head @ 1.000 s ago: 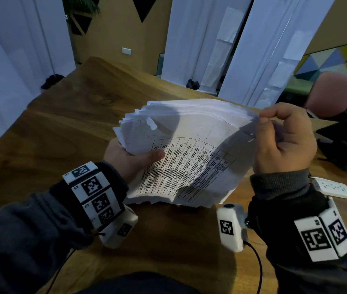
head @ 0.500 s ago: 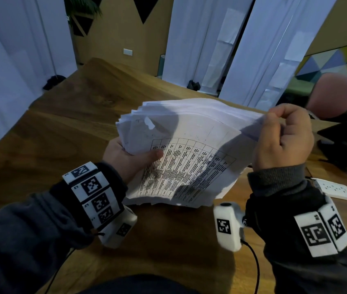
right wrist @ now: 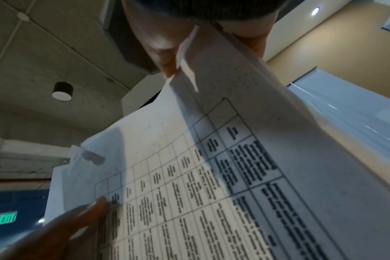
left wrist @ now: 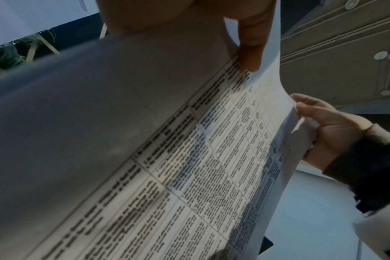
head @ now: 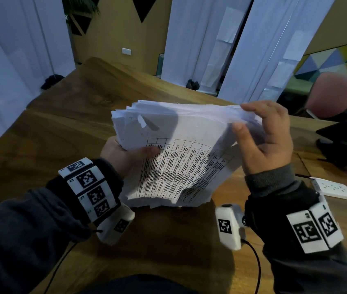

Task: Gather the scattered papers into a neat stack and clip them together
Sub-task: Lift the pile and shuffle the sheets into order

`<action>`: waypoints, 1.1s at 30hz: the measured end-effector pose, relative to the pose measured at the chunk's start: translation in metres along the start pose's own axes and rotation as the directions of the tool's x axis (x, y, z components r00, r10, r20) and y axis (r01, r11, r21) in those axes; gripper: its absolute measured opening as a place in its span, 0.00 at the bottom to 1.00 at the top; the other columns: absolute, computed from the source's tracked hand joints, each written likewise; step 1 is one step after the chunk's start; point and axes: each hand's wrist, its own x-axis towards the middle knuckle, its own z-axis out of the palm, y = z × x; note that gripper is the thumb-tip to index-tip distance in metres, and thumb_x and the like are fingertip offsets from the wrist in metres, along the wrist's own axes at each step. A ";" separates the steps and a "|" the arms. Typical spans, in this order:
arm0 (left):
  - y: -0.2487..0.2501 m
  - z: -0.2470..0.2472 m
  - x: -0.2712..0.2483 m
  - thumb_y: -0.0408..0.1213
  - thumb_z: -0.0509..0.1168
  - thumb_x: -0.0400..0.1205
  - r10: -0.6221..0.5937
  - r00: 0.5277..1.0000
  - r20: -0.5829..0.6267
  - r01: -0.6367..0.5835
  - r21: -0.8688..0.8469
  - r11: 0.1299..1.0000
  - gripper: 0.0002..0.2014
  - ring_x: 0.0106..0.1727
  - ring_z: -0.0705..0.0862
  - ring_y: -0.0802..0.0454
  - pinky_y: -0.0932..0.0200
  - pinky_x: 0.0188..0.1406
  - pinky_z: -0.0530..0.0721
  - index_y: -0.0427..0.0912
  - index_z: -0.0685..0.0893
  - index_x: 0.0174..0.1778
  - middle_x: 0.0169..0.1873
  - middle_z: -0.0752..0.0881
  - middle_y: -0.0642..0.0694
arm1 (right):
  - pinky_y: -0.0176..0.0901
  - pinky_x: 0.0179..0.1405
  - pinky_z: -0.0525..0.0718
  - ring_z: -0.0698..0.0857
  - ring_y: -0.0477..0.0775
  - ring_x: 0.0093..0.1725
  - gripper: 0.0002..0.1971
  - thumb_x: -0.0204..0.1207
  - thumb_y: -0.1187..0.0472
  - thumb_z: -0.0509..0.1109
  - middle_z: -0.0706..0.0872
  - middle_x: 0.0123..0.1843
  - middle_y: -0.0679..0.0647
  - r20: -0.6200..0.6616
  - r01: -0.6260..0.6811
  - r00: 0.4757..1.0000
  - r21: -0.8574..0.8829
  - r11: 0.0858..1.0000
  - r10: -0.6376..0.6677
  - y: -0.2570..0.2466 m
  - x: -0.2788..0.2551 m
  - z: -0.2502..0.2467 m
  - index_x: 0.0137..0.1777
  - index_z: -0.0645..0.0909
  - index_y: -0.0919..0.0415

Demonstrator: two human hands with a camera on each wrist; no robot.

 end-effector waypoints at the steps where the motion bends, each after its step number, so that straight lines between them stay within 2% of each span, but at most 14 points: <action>1: 0.000 -0.001 0.001 0.41 0.78 0.51 -0.008 1.000 0.013 0.008 0.004 1.000 0.21 0.46 0.88 0.45 0.48 0.43 0.87 0.46 0.84 0.40 0.41 0.89 0.45 | 0.18 0.57 0.72 0.72 0.27 0.55 0.08 0.73 0.62 0.67 0.76 0.53 0.60 -0.018 -0.008 1.000 0.004 1.000 0.008 0.000 0.000 0.001 0.51 0.81 0.54; 3: 0.000 -0.004 0.001 0.47 0.81 0.48 -0.004 0.999 0.046 0.002 0.036 0.999 0.25 0.49 0.88 0.45 0.48 0.45 0.87 0.48 0.85 0.40 0.40 0.90 0.47 | 0.28 0.53 0.81 0.77 0.32 0.51 0.11 0.73 0.66 0.67 0.78 0.49 0.60 -0.050 -0.050 0.997 0.074 0.996 0.053 0.002 0.001 0.002 0.45 0.80 0.46; 5: -0.003 -0.008 0.003 0.52 0.82 0.43 0.008 0.998 0.069 -0.012 0.056 0.998 0.28 0.47 0.89 0.49 0.52 0.42 0.88 0.50 0.87 0.38 0.38 0.91 0.49 | 0.39 0.48 0.84 0.83 0.49 0.47 0.15 0.73 0.67 0.67 0.82 0.45 0.61 -0.061 -0.070 0.995 0.125 0.990 0.078 0.003 0.002 0.000 0.42 0.80 0.40; 7: -0.004 -0.008 0.002 0.45 0.81 0.48 0.021 0.997 0.071 -0.025 0.054 0.998 0.22 0.46 0.89 0.50 0.54 0.40 0.88 0.49 0.86 0.38 0.38 0.91 0.48 | 0.39 0.45 0.82 0.85 0.58 0.43 0.15 0.73 0.66 0.67 0.85 0.42 0.63 -0.038 -0.097 0.994 0.166 0.981 0.105 0.001 0.005 -0.001 0.40 0.81 0.40; 11: -0.003 -0.003 -0.001 0.37 0.77 0.56 0.026 0.999 0.041 -0.027 0.038 0.999 0.18 0.39 0.89 0.55 0.60 0.35 0.89 0.42 0.85 0.42 0.41 0.89 0.45 | 0.24 0.46 0.77 0.81 0.36 0.45 0.06 0.74 0.64 0.66 0.84 0.47 0.67 0.023 -0.148 0.989 0.065 0.987 0.147 -0.008 0.009 -0.004 0.45 0.82 0.52; 14: -0.002 0.006 -0.005 0.34 0.78 0.62 0.062 0.998 0.003 -0.062 0.115 0.992 0.15 0.44 0.89 0.46 0.49 0.42 0.90 0.35 0.85 0.42 0.43 0.90 0.37 | 0.50 0.62 0.71 0.75 0.50 0.65 0.22 0.68 0.48 0.66 0.79 0.62 0.59 0.054 -0.009 0.998 -0.341 0.940 0.029 -0.023 0.009 -0.009 0.60 0.79 0.56; 17: -0.001 0.023 -0.012 0.33 0.79 0.63 0.182 0.983 -0.020 -0.177 0.151 0.972 0.11 0.34 0.85 0.46 0.45 0.35 0.86 0.32 0.84 0.30 0.33 0.87 0.34 | 0.70 0.68 0.59 0.68 0.57 0.73 0.30 0.61 0.40 0.64 0.79 0.68 0.52 0.306 0.212 0.951 -0.531 0.820 -0.048 -0.048 0.014 -0.006 0.64 0.75 0.49; 19: -0.002 0.032 -0.013 0.39 0.78 0.59 0.261 0.965 0.020 -0.260 0.195 0.946 0.16 0.26 0.79 0.48 0.47 0.26 0.81 0.32 0.79 0.24 0.25 0.82 0.35 | 0.77 0.64 0.62 0.82 0.59 0.63 0.22 0.60 0.47 0.68 0.88 0.53 0.50 0.418 0.336 0.901 -0.508 0.793 -0.114 -0.055 0.017 -0.002 0.55 0.80 0.51; 21: 0.000 0.035 -0.014 0.41 0.76 0.59 0.312 0.949 0.054 -0.314 0.278 0.908 0.16 0.25 0.77 0.46 0.48 0.25 0.80 0.33 0.79 0.29 0.24 0.82 0.33 | 0.74 0.58 0.72 0.89 0.56 0.42 0.12 0.59 0.53 0.72 0.84 0.32 0.44 0.429 0.385 0.883 -0.435 0.814 -0.188 -0.057 0.019 -0.003 0.42 0.82 0.54; 24: 0.004 0.030 -0.009 0.38 0.78 0.65 0.284 0.949 0.138 -0.315 0.414 0.854 0.14 0.35 0.84 0.33 0.43 0.37 0.84 0.31 0.82 0.29 0.33 0.87 0.28 | 0.61 0.48 0.84 0.87 0.56 0.32 0.09 0.62 0.52 0.73 0.79 0.27 0.41 0.427 0.275 0.896 -0.307 0.911 -0.126 -0.054 0.019 -0.018 0.37 0.83 0.58; 26: 0.000 0.016 0.001 0.42 0.76 0.67 0.105 0.978 0.182 -0.203 0.688 0.697 0.13 0.36 0.82 0.40 0.52 0.36 0.80 0.34 0.84 0.32 0.33 0.85 0.36 | 0.47 0.37 0.88 0.87 0.47 0.31 0.10 0.63 0.48 0.72 0.86 0.27 0.44 0.359 0.064 0.933 -0.172 0.983 0.002 -0.049 0.020 -0.034 0.35 0.82 0.55; 28: -0.007 -0.008 0.011 0.44 0.77 0.66 -0.043 0.990 0.134 -0.081 0.791 0.606 0.12 0.41 0.83 0.46 0.56 0.39 0.80 0.42 0.87 0.39 0.36 0.85 0.44 | 0.31 0.33 0.85 0.86 0.37 0.30 0.12 0.59 0.41 0.76 0.87 0.26 0.38 0.251 -0.090 0.964 -0.010 0.996 0.090 -0.038 0.020 -0.053 0.35 0.82 0.46; 31: -0.006 -0.044 0.017 0.39 0.80 0.61 -0.092 0.993 0.071 0.012 0.725 0.688 0.11 0.43 0.86 0.49 0.52 0.41 0.84 0.47 0.88 0.37 0.36 0.90 0.47 | 0.40 0.35 0.86 0.86 0.52 0.34 0.20 0.55 0.36 0.77 0.90 0.36 0.39 0.177 -0.218 0.964 0.086 0.972 0.200 -0.020 0.019 -0.078 0.42 0.85 0.48; 33: -0.002 -0.061 0.020 0.39 0.84 0.51 -0.112 0.987 0.117 0.057 0.399 0.915 0.16 0.34 0.88 0.59 0.62 0.30 0.83 0.48 0.89 0.32 0.27 0.90 0.54 | 0.46 0.42 0.87 0.87 0.58 0.40 0.29 0.56 0.40 0.78 0.92 0.43 0.44 0.177 -0.294 0.946 0.103 0.950 0.273 -0.006 0.014 -0.088 0.51 0.86 0.60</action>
